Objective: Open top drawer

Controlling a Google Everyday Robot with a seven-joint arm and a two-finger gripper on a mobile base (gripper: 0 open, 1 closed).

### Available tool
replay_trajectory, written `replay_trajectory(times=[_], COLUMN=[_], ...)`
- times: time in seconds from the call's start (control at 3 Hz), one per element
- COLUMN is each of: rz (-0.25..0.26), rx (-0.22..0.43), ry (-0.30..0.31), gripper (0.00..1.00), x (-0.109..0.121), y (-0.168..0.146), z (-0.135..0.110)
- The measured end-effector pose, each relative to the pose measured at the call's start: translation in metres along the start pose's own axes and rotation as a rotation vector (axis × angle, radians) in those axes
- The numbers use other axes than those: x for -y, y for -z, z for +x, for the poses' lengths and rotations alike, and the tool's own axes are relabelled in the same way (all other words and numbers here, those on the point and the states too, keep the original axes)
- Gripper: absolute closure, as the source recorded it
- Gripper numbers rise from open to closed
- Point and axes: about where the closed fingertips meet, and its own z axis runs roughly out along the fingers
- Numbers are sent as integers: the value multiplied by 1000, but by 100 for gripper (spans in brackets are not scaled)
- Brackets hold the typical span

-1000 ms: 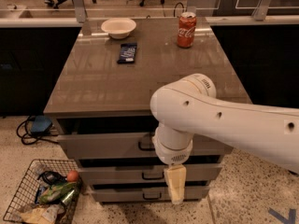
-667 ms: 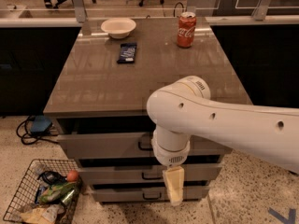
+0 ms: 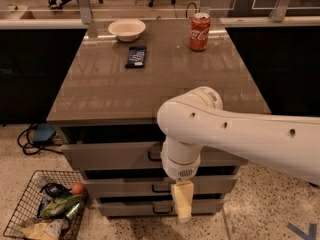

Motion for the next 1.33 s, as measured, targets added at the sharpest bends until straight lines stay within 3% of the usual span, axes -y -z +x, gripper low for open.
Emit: replay_trajectory(times=[0.67,1.0,1.33], rz=[-15,-31,-47], rx=[70,80,88], ry=[-12,-22,-23], gripper=[0,16,40], x=[9,14,19], y=[-18,-29,-40], z=[-15,-20,-24])
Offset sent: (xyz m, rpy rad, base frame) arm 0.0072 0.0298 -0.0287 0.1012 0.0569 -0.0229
